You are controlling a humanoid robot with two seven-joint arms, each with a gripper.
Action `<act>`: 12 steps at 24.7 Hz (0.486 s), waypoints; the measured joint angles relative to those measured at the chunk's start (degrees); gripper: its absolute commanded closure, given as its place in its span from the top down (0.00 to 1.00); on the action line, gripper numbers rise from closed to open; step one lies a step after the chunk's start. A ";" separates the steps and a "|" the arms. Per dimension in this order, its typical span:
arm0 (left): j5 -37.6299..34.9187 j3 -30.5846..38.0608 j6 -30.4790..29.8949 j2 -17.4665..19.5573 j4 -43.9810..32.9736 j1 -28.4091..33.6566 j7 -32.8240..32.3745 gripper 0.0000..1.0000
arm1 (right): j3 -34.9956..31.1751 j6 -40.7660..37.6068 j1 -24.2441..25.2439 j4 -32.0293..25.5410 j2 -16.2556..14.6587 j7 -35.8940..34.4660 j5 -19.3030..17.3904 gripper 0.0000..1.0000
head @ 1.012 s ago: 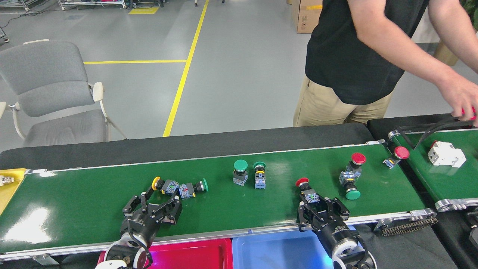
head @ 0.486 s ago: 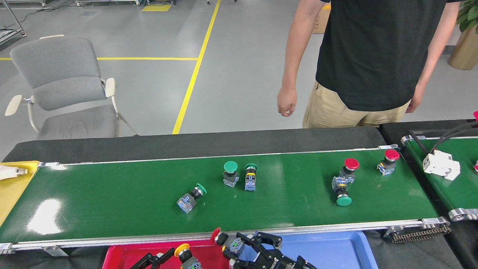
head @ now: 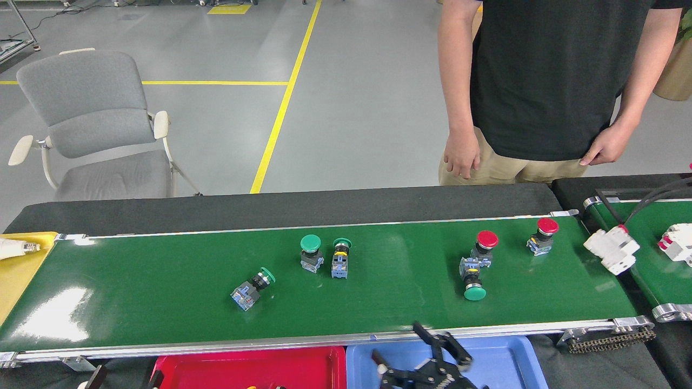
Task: Pick switch part from conveyor to tray
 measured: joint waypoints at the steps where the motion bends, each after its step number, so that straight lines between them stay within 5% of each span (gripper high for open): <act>1: 0.00 -0.60 -0.92 0.40 0.04 -0.04 0.22 1.00 | -2.98 1.31 0.58 -0.01 0.00 -0.29 -0.54 0.99; 7: -0.10 -6.70 -6.56 7.33 2.58 -4.82 0.38 1.00 | -6.95 6.59 0.08 0.08 0.08 -0.88 0.14 0.99; 12: -0.18 -10.34 -7.39 9.66 9.68 -13.47 -3.37 1.00 | 1.84 9.71 -5.79 1.84 0.17 -1.07 6.94 0.99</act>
